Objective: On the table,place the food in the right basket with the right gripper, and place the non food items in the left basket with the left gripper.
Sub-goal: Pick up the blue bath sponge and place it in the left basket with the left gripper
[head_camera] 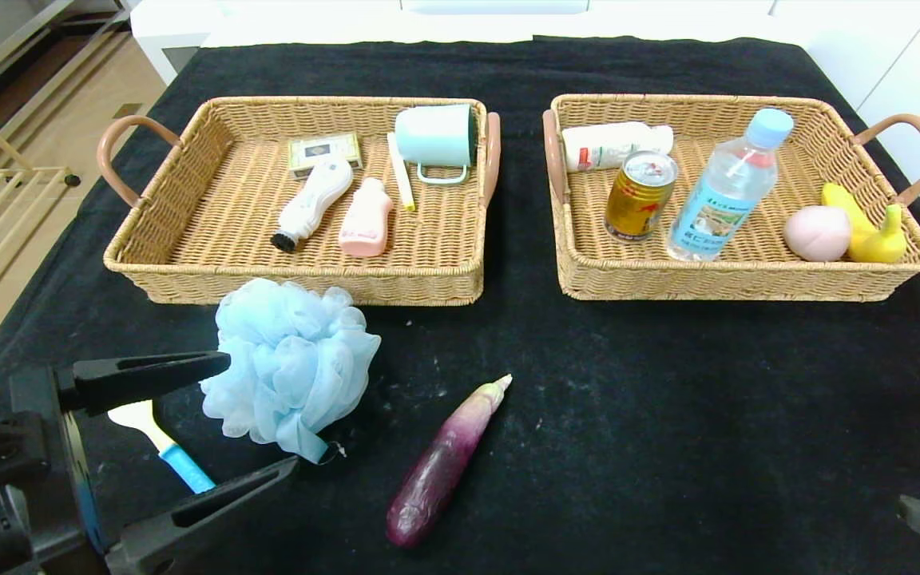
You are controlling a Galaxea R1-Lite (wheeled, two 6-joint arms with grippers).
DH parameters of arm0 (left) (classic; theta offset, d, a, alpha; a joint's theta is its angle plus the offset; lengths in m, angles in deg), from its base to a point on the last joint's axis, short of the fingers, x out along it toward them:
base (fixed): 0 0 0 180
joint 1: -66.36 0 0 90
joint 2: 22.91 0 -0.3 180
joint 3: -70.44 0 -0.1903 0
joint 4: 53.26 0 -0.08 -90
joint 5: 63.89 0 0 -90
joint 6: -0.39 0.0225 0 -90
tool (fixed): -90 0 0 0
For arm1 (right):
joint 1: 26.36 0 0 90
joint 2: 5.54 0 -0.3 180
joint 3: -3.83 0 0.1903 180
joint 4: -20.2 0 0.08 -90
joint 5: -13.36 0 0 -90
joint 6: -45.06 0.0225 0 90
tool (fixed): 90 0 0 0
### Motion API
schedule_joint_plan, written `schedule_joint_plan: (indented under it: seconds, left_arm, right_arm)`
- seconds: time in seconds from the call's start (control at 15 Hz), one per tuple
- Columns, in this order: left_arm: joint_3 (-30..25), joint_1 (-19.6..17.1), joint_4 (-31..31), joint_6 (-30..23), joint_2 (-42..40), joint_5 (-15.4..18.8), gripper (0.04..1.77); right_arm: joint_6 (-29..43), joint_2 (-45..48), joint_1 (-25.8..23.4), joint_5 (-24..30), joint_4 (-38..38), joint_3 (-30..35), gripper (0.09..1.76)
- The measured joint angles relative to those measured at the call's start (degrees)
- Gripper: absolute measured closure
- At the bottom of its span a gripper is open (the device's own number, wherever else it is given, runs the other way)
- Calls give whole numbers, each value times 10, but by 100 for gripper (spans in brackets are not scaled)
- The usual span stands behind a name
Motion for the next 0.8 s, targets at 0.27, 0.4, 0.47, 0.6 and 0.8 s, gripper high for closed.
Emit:
schedule_joint_plan:
  seconds: [0.27,0.4,0.47,0.6,0.8]
  left_arm:
    - [2,-1,0,0,-2,0,9]
    - [3,-1,1,-1,-2,0,9]
    - [3,-1,0,-1,-1,0,9]
    - [3,-1,-5,-3,1,-2,9]
    - [3,-1,-5,-4,1,-2,9]
  right_arm:
    - [-16,17,17,4,12,28,15]
    - [-40,24,24,26,20,31,15]
    - [-53,27,26,47,35,30,15]
    - [-60,32,30,83,50,43,15]
    - [-60,37,34,99,94,71,15]
